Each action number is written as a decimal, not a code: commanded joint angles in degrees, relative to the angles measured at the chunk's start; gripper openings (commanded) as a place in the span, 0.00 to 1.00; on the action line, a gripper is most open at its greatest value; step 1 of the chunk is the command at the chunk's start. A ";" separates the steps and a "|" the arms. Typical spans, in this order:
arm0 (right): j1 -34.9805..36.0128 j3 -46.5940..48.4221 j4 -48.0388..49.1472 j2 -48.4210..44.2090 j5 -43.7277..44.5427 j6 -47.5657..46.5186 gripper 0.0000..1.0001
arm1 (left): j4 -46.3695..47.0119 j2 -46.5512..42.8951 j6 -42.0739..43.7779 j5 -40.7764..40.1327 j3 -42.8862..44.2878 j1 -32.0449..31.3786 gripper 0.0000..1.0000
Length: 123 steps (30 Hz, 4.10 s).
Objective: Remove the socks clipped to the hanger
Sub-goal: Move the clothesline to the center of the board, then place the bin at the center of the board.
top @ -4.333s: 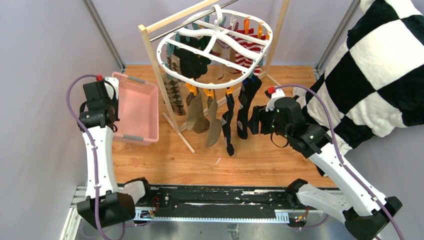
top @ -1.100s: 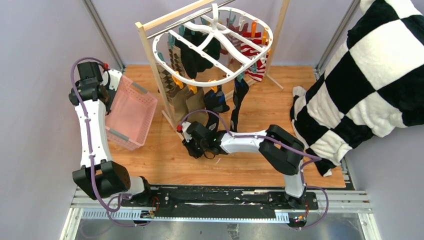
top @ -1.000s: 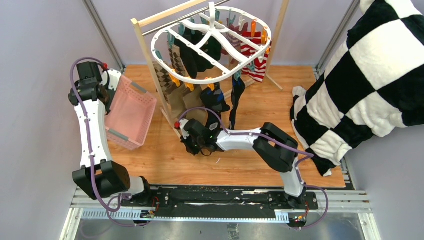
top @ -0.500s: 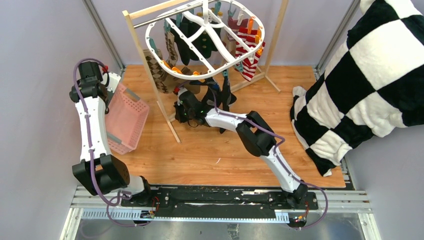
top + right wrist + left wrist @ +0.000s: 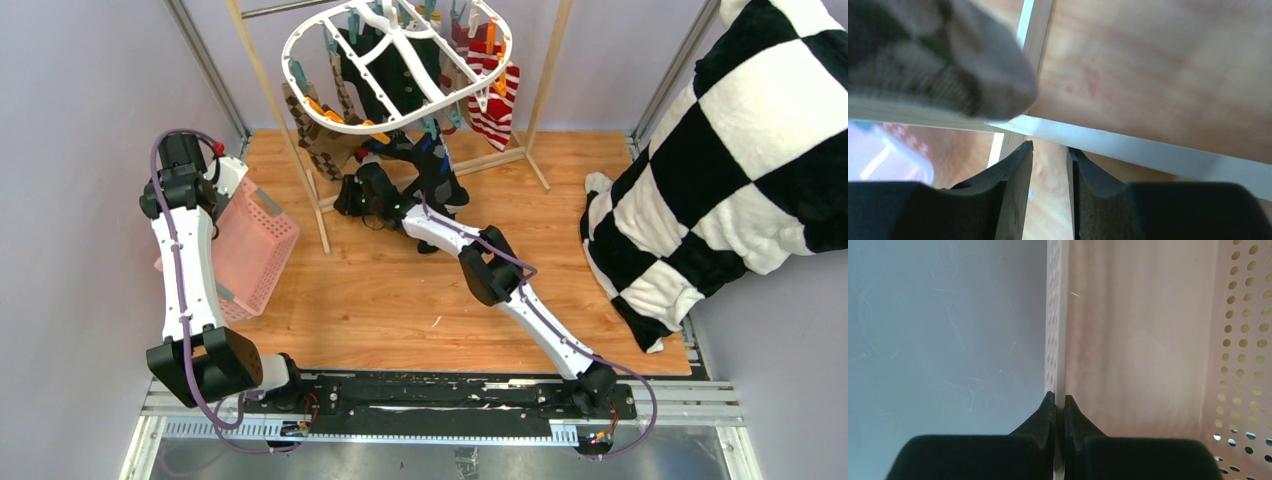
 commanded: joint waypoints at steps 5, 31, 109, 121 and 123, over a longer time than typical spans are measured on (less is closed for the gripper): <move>-5.99 12.53 11.06 9.54 5.65 10.75 0.54 | -3.44 -1.10 12.32 5.59 1.06 0.31 0.00; -1.44 -75.57 38.74 -50.03 -6.84 -5.21 0.85 | -12.07 -5.12 35.35 25.97 -6.40 -11.38 0.00; -20.40 -82.84 -16.19 -99.07 3.50 -14.79 0.81 | -2.51 8.10 -13.53 52.71 3.59 -13.09 1.00; -23.36 -65.12 -4.95 -84.13 -3.12 -25.82 0.87 | -2.51 4.06 -19.24 60.91 3.79 -13.09 1.00; -25.78 -63.42 -4.14 -82.58 -6.45 -24.35 0.87 | -2.51 3.17 -19.65 61.29 3.84 -13.09 1.00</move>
